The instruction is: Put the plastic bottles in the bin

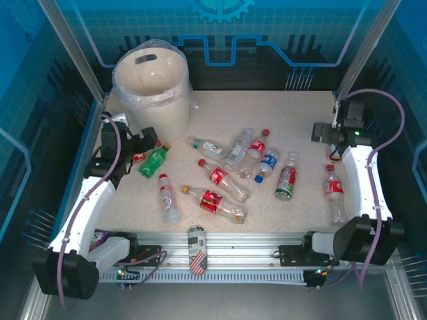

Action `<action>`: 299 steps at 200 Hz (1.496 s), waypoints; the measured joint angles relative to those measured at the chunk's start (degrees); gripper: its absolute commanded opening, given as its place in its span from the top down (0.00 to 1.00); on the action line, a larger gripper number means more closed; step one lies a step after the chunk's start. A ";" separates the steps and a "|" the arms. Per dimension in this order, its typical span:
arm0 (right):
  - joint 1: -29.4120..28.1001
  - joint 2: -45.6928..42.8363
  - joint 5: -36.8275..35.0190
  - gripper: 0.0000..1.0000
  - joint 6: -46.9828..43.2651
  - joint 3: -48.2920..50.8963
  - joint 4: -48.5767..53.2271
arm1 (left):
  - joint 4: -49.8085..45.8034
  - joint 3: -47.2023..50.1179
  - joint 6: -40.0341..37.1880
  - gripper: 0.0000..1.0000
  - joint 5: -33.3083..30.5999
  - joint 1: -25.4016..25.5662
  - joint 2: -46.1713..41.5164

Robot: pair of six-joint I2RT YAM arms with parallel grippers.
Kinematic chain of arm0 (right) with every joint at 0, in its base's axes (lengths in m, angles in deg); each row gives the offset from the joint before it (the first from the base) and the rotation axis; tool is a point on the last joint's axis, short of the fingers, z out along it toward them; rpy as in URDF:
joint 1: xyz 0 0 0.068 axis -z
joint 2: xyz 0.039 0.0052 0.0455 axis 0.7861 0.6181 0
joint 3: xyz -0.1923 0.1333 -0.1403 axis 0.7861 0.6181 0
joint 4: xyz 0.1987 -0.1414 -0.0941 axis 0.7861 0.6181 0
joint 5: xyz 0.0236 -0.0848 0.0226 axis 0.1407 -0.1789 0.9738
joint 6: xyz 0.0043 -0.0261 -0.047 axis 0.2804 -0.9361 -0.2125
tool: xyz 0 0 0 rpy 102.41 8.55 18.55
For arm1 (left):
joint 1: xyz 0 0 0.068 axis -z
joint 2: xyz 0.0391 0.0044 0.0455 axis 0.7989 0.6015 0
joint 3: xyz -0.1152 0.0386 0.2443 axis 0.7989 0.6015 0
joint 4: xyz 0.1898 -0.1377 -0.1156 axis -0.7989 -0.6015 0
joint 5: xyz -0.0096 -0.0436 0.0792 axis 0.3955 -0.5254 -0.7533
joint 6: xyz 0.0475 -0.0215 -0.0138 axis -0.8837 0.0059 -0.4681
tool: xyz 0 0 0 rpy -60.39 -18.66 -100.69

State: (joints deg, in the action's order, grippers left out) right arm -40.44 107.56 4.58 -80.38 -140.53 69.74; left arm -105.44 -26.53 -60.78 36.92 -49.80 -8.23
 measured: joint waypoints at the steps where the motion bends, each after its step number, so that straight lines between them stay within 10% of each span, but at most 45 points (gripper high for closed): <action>1: 0.13 0.11 0.02 0.00 0.02 0.04 0.33 | -0.17 -0.02 0.15 0.01 0.11 0.02 0.02; 149: 10.08 26.75 -0.11 0.03 1.07 2.14 13.31 | 0.26 -2.14 7.15 0.01 17.94 1.90 7.65; 299: 9.90 27.89 1.88 0.37 3.58 4.07 6.71 | 2.58 -2.14 9.77 0.01 18.12 1.90 7.54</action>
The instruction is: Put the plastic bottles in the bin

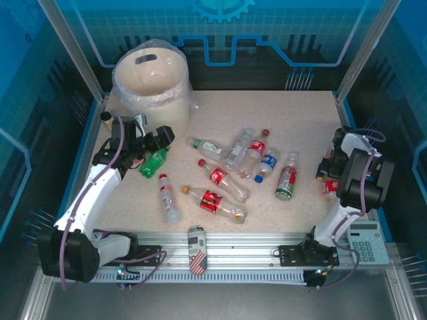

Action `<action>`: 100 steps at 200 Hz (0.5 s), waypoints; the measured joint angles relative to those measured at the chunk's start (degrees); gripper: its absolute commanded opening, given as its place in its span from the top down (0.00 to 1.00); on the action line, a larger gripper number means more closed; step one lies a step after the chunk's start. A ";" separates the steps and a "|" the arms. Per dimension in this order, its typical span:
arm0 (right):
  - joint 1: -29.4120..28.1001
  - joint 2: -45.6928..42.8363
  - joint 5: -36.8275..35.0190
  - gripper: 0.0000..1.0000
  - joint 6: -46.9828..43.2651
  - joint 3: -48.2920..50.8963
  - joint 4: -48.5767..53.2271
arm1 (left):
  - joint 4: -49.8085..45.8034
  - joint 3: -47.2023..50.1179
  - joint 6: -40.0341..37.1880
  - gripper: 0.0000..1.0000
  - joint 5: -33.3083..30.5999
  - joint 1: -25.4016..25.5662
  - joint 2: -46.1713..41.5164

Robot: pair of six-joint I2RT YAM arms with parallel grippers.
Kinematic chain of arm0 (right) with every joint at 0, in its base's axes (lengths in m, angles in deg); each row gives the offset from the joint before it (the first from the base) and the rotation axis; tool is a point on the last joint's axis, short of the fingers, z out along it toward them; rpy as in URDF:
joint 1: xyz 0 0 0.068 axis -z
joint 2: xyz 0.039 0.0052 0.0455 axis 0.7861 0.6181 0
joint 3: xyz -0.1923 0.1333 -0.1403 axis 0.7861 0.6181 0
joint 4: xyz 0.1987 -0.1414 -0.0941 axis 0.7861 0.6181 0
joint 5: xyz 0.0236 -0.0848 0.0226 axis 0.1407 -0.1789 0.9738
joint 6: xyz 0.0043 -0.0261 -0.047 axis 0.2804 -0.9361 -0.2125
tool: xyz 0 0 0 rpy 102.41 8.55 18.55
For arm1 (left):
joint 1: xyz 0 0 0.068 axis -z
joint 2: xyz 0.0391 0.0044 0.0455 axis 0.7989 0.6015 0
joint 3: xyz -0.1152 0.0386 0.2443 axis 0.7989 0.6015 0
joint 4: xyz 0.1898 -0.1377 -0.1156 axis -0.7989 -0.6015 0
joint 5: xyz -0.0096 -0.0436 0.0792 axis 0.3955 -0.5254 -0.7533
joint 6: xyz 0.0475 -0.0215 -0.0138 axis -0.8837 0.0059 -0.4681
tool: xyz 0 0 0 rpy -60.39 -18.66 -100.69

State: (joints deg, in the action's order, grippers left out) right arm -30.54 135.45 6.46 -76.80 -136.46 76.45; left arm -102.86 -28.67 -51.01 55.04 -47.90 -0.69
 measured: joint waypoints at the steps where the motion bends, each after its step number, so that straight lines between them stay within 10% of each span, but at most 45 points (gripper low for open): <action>1: -0.02 -0.09 0.00 0.37 0.00 -0.02 0.04 | 0.02 0.00 0.02 0.01 -0.02 0.00 0.00; 100: -13.11 -16.94 13.81 0.38 5.22 -18.10 6.69 | 0.70 -4.17 0.74 0.01 5.22 6.88 1.01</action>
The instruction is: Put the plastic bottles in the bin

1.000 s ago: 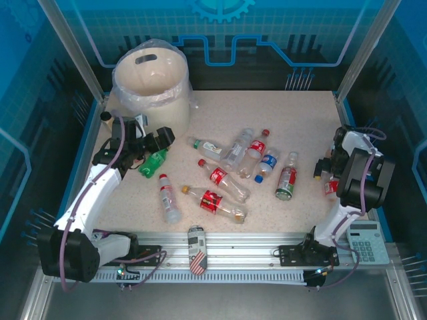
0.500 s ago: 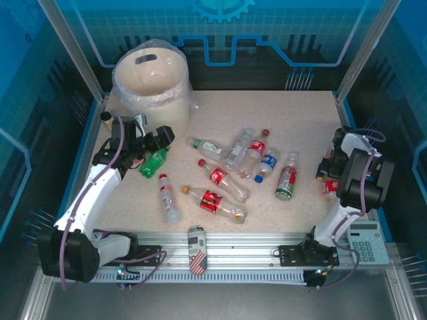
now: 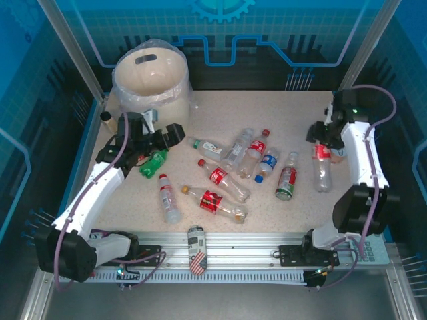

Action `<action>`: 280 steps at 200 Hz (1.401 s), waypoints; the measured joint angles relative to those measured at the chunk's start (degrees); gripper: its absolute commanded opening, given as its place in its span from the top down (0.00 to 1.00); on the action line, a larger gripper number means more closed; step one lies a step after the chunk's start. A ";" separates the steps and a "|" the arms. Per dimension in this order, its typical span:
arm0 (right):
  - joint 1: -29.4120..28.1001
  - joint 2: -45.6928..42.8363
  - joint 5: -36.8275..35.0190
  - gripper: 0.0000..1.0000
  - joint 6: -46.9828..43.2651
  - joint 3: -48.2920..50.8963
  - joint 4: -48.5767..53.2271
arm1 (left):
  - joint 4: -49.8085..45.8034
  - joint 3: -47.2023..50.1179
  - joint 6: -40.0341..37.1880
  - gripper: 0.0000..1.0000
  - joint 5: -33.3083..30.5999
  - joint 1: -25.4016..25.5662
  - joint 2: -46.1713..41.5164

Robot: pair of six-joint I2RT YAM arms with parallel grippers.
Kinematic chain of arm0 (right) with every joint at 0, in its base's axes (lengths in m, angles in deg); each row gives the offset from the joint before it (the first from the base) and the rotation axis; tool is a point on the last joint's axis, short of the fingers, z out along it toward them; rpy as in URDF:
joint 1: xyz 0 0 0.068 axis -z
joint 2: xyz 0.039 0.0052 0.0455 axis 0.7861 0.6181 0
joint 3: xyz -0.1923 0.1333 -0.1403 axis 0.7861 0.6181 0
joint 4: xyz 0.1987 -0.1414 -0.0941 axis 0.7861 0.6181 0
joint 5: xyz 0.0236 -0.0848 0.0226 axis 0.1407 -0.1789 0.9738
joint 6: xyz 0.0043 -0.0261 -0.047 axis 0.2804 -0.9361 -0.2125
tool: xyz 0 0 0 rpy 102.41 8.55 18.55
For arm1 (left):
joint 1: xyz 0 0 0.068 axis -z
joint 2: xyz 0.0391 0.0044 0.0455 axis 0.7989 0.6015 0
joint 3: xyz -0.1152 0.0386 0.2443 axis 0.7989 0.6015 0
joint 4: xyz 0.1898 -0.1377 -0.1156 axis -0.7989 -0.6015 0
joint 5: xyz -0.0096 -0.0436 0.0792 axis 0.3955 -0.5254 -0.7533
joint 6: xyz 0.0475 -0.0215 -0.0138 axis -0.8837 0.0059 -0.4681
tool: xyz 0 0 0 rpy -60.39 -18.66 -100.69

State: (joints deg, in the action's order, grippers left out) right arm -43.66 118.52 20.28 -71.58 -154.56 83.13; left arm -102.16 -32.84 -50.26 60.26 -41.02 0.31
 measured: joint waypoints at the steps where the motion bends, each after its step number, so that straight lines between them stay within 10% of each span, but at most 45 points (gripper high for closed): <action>1: -0.20 -0.17 0.33 0.38 0.04 -0.07 -0.07 | 0.02 -0.09 -0.02 0.01 0.28 0.20 0.07; 103: -19.54 3.89 36.37 0.36 24.44 1.99 -28.39 | 15.93 -2.05 0.42 0.01 13.20 18.64 10.54; 189: -23.06 5.95 43.69 0.35 30.42 3.58 -36.02 | 18.60 -8.94 0.24 0.01 10.51 20.20 20.57; 280: -25.05 9.44 46.01 0.32 32.09 3.48 -38.21 | 19.06 -10.45 0.57 0.34 9.60 20.15 22.03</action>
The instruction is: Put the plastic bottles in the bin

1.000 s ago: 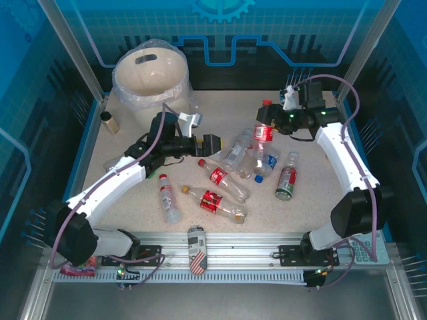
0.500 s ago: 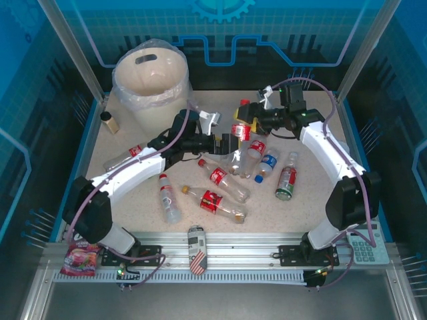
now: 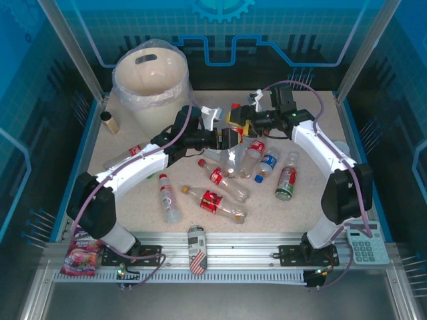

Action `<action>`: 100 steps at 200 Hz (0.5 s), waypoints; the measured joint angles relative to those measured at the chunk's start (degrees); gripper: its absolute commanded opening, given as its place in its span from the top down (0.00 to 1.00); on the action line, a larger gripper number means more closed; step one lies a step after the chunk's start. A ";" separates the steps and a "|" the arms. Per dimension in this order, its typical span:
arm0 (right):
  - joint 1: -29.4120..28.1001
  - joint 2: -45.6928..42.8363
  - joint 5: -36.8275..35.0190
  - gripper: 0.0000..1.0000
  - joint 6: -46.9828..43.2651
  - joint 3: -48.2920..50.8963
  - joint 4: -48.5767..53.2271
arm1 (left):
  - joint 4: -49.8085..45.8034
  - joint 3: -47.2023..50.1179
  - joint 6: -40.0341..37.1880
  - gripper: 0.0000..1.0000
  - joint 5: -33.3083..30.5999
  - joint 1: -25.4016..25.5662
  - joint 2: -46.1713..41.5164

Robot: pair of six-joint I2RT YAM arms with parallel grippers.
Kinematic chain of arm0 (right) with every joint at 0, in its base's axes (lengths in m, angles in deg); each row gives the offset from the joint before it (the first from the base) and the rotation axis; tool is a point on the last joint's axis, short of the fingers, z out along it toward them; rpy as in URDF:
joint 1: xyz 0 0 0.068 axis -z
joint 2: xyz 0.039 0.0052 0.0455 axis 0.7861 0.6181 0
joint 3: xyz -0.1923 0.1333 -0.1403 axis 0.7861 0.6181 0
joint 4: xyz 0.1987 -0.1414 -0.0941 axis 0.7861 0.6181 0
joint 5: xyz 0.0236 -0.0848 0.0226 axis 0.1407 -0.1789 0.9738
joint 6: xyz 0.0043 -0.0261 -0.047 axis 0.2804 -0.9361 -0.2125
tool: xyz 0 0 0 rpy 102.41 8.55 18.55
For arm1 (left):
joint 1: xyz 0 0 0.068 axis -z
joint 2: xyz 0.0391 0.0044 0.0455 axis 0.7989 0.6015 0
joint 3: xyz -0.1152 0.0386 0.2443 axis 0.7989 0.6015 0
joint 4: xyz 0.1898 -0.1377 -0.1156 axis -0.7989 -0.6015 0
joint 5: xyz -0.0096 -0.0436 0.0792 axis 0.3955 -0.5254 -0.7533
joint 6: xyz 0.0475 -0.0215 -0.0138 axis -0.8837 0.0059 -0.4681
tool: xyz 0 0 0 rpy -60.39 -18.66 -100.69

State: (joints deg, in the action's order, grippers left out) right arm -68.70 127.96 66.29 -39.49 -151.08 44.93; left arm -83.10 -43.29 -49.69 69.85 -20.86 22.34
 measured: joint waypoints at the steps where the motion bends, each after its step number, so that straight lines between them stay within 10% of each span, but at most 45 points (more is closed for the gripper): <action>1: 0.00 0.02 0.00 0.32 0.00 0.00 0.02 | -0.02 0.00 -0.04 0.34 -0.02 0.00 0.00; 100: 1.60 0.24 0.20 0.05 -0.98 -2.69 1.14 | -0.26 0.00 -0.13 0.38 -0.15 -0.11 0.00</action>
State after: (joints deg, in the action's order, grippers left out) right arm -67.11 128.20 66.48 -40.47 -153.77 46.07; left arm -83.37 -43.29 -49.82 69.70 -20.97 22.34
